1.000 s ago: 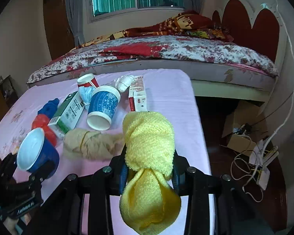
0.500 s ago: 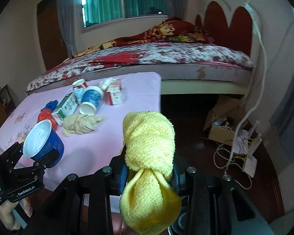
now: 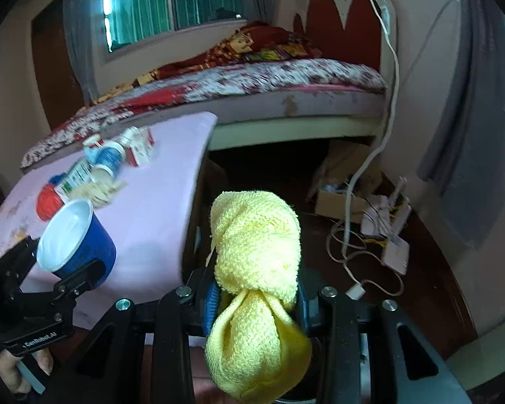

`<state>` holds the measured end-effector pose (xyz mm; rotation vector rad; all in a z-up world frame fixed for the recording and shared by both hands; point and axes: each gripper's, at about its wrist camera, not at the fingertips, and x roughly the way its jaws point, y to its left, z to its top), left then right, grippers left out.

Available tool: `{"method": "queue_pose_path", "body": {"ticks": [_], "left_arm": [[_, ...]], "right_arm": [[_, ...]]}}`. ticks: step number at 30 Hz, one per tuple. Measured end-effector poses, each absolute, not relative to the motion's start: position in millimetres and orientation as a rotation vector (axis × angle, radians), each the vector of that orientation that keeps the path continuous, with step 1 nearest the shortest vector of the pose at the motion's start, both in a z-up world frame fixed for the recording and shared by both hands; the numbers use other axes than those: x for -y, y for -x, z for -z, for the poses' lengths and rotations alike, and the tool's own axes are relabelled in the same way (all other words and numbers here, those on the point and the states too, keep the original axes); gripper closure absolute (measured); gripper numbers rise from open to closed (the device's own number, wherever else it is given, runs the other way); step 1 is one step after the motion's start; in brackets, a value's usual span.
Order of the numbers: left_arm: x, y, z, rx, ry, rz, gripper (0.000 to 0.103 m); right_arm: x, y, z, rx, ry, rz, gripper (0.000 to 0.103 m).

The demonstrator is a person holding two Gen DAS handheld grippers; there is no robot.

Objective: Collect trash
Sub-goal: 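Carry the bowl and towel in both tools over the black bucket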

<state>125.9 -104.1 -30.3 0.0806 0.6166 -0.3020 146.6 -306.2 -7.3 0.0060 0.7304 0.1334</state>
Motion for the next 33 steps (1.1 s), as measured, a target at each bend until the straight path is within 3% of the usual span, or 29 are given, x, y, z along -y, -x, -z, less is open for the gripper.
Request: {"method": "queue_pose_path", "body": {"ticks": [14, 33], "left_arm": [[200.4, -119.3, 66.4, -0.707, -0.158, 0.493, 0.026], [231.6, -147.9, 141.0, -0.941, -0.211, 0.599, 0.026]], "right_arm": [[406.5, -110.3, 64.3, -0.855, -0.068, -0.013, 0.064], [404.7, -123.3, 140.3, -1.033, 0.040, -0.066, 0.064]]}}
